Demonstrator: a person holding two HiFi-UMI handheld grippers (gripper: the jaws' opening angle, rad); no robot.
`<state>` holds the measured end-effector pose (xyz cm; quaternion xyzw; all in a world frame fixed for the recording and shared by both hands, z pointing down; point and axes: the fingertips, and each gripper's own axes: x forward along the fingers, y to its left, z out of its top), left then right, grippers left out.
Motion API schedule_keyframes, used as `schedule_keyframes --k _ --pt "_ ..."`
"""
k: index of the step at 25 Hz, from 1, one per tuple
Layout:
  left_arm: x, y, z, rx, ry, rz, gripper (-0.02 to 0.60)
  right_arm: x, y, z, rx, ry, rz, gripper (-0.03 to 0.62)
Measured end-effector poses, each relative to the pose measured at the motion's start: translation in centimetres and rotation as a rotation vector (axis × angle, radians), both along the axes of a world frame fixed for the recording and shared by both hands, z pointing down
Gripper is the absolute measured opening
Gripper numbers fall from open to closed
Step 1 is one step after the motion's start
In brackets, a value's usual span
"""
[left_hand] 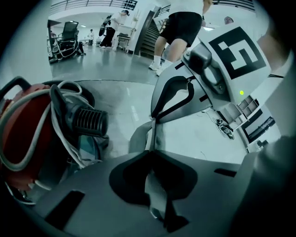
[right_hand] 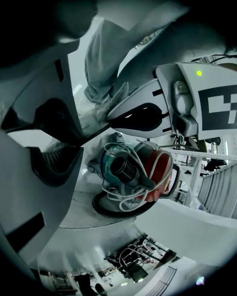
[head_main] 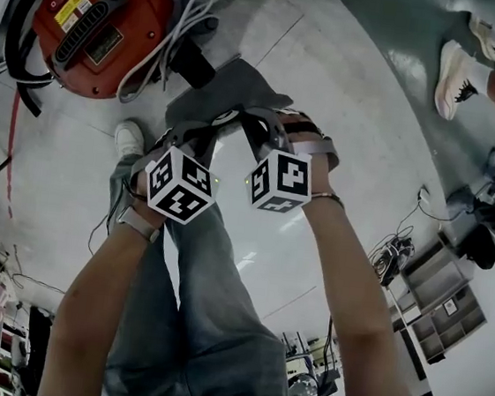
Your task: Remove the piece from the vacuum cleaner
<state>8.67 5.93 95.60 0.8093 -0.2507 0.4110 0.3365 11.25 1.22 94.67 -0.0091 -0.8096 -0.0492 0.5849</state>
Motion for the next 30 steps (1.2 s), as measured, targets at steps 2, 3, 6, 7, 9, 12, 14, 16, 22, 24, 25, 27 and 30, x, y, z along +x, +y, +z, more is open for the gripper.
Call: schedule_keyframes --k 2,3,6,7,9,12,14,16,22,24,25,27,30 --pt "0.4 0.6 0.0 -0.001 0.002 0.042 0.037 0.7 0.9 -0.1 -0.006 0.008 0.048 0.052" --pt "0.5 0.8 0.0 -0.001 0.005 0.059 0.037 1.0 1.2 -0.1 -0.008 0.011 0.071 0.051" --pt "0.7 1.3 -0.4 -0.003 0.017 0.101 0.037 1.8 2.2 -0.5 -0.010 0.017 0.137 0.049" --pt "0.8 1.5 -0.6 -0.004 0.020 0.118 0.037 2.0 2.5 -0.7 -0.009 0.019 0.158 0.048" --pt "0.9 1.9 -1.0 -0.001 0.023 0.165 0.037 2.2 3.1 -1.2 -0.003 0.020 0.199 0.048" --pt "0.7 2.6 -2.0 0.014 0.013 0.240 0.037 2.1 4.0 -2.3 0.013 0.018 0.261 0.048" --pt "0.4 3.0 -3.0 0.035 0.002 0.294 0.035 1.9 4.5 -3.4 0.031 0.018 0.297 0.048" --pt "0.0 3.2 -4.3 0.064 -0.004 0.347 0.035 1.7 4.9 -4.7 0.049 0.016 0.335 0.048" --pt "-1.5 3.6 -9.2 0.112 0.000 0.451 0.035 0.5 6.0 -9.9 0.092 0.000 0.433 0.046" --pt "-2.0 3.3 -11.1 0.135 -0.003 0.479 0.035 0.1 6.1 -12.0 0.117 -0.008 0.466 0.044" --pt "-2.1 3.2 -12.1 0.147 -0.004 0.491 0.035 0.0 6.1 -13.1 0.128 -0.012 0.486 0.044" --pt "-2.3 3.1 -14.3 0.175 -0.006 0.521 0.035 -0.1 6.1 -15.3 0.143 -0.017 0.523 0.044" --pt "-2.6 3.1 -18.0 0.226 -0.017 0.578 0.035 -0.3 6.3 -18.9 0.158 -0.012 0.553 0.043"
